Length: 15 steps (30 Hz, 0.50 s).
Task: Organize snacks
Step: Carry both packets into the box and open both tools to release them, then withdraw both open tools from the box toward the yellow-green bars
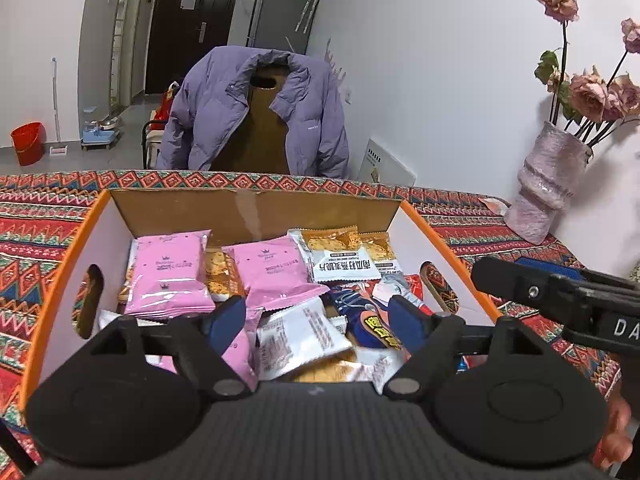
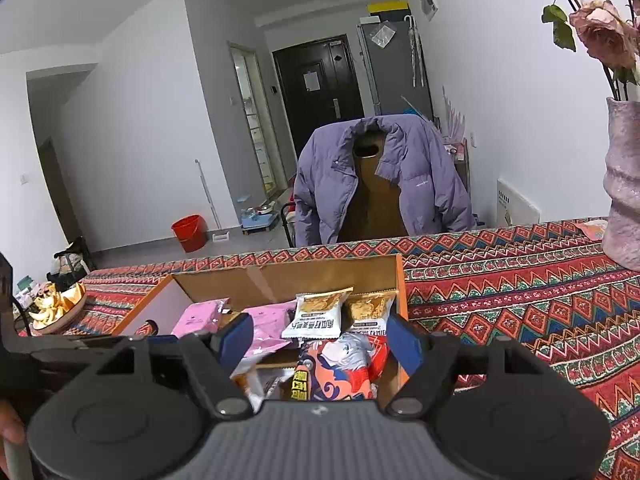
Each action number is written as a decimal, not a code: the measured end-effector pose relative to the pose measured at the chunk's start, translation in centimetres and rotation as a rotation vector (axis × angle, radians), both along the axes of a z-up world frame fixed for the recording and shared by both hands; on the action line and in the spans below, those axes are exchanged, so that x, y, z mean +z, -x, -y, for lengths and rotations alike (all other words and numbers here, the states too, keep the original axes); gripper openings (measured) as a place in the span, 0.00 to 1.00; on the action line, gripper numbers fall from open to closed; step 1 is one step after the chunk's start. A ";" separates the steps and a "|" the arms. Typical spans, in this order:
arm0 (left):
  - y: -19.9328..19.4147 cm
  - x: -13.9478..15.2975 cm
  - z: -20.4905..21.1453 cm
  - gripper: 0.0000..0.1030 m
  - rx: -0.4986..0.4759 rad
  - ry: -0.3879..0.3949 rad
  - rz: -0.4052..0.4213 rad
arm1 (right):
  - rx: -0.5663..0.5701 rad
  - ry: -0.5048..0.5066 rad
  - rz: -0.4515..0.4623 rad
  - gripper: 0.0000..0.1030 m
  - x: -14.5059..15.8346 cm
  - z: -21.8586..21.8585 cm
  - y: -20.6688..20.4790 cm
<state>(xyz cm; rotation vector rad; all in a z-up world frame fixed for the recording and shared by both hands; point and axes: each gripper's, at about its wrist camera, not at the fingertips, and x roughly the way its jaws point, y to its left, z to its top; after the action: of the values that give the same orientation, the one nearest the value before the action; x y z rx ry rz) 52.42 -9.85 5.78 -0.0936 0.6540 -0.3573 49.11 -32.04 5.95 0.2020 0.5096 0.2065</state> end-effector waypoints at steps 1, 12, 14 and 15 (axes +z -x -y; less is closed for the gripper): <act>0.4 0.4 -0.3 0.78 0.004 0.000 0.005 | -0.002 0.003 0.004 0.71 0.1 0.0 0.2; 8.3 5.7 -5.8 0.87 0.091 -0.040 0.111 | 0.025 0.097 0.062 0.81 4.9 -0.1 7.8; 10.9 6.1 -7.5 0.88 0.119 -0.048 0.127 | 0.046 0.108 0.075 0.82 5.5 -0.1 10.0; 12.0 6.3 -8.2 0.88 0.127 -0.054 0.129 | 0.059 0.117 0.081 0.82 5.8 -0.2 11.2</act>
<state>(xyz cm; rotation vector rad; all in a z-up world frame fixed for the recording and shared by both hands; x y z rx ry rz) 40.38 -1.66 12.06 -0.0600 0.5265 -0.2211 37.89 -31.83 11.74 0.0640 0.4459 0.2402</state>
